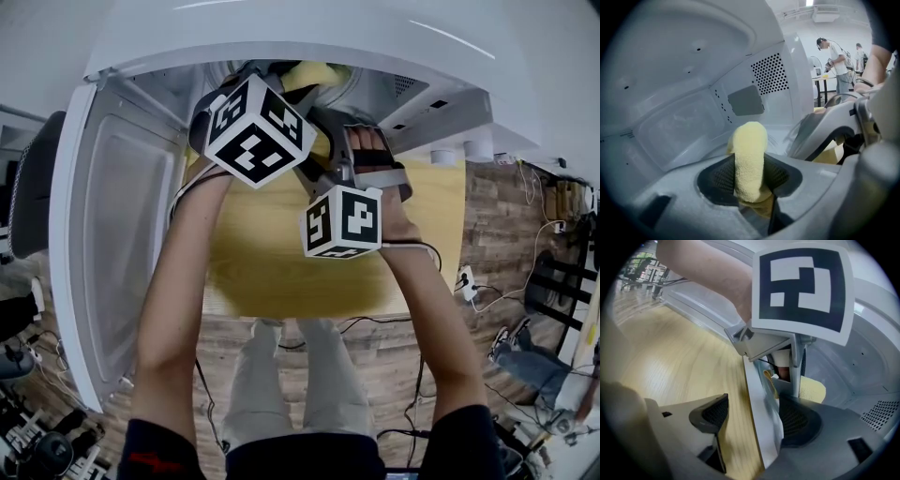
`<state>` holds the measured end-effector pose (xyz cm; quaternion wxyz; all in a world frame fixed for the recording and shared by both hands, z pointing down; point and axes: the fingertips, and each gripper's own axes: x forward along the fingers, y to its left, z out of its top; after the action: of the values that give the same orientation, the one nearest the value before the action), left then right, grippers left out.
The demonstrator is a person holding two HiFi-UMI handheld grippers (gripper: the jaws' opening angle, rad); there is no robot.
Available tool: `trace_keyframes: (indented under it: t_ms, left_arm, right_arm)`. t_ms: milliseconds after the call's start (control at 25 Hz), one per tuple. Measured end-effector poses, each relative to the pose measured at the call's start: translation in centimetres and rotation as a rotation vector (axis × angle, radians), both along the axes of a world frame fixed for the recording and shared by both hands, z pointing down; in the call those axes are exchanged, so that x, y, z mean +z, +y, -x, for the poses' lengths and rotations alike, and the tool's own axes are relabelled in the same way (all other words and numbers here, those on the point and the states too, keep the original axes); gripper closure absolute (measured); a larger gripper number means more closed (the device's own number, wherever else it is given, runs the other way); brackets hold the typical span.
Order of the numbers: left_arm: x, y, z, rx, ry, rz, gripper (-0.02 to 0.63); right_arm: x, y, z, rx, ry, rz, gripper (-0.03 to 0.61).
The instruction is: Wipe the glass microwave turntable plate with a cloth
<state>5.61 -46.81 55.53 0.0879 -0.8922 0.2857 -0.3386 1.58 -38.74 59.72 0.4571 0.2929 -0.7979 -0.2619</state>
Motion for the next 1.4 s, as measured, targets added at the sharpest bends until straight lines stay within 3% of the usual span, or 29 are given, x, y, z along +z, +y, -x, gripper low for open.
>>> trace_keyframes:
  t_ms: [320, 960, 1400]
  left_arm:
    - [0.0, -0.1, 0.3, -0.011, 0.003, -0.016, 0.476]
    - [0.1, -3.0, 6.5, -0.326, 0.029, 0.017, 0.476]
    - [0.1, -3.2, 7.9, -0.386, 0.004, -0.039, 0.476]
  right_arm:
    - [0.0, 0.0, 0.1, 0.006, 0.007, -0.010, 0.279]
    - [-0.1, 0.0, 0.1, 0.014, 0.010, -0.010, 0.279]
    - [-0.1, 0.0, 0.1, 0.023, 0.009, -0.012, 0.281]
